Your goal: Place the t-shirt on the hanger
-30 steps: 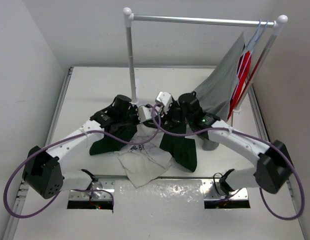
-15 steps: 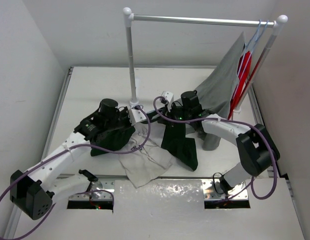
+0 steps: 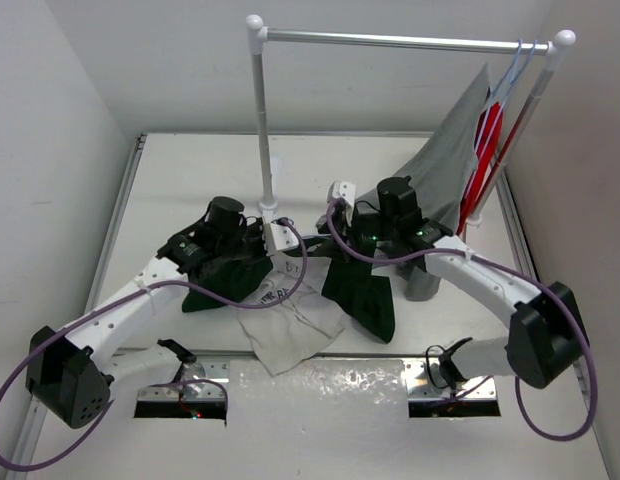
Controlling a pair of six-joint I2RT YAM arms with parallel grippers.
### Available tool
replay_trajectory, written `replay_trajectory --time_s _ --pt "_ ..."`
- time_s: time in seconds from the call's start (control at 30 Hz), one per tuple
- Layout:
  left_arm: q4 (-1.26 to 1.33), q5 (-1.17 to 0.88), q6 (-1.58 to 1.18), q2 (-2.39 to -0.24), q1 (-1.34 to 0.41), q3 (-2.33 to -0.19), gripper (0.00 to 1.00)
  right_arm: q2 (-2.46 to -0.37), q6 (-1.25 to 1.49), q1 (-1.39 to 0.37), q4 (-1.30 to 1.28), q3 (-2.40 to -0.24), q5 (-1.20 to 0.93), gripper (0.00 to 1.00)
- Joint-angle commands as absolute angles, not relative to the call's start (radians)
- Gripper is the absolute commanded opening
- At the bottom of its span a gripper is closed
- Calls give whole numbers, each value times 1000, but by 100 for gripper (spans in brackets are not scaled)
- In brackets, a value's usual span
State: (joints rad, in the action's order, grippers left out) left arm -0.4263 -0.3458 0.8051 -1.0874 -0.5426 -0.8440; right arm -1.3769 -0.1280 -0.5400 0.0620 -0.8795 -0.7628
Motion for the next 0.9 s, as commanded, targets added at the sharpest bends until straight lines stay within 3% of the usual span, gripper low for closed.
replay_trajectory --time_s 0.0,0.03,0.13,0.43,0.57,0.6,0.67,0.77,0.8,0.87 --pt "-472 -432 868 -1098 -555 -896 0 -1298 -219 -543 14 -920 -776 56" --pt "-477 -443 873 -1098 -554 -899 0 -1301 -230 -542 24 -913 -735 63" --pt "-479 -463 870 -1097 -554 -905 0 -1380 -287 -543 -85 -977 -716 67" --pt "-471 -449 854 -1092 -554 -910 0 -1545 -269 -542 -98 -1052 -788 64" --pt "-459 -443 845 -1097 -554 -908 0 -1560 -233 -541 -57 -1035 -787 39" --pt "-456 -440 839 -1098 -555 -908 0 -1554 -215 -541 -48 -1022 -778 19" --pt "-436 -427 821 -1100 -552 -908 0 -1530 -189 -541 -6 -993 -737 0" --pt "-426 -455 782 -1100 -487 -920 2 -1444 -164 -537 29 -921 -591 0" --pt "-443 -509 781 -1106 -433 -929 16 -1392 -157 -534 31 -881 -539 0" --pt "-468 -531 790 -1127 -402 -959 19 -1312 -143 -531 26 -833 -487 0"
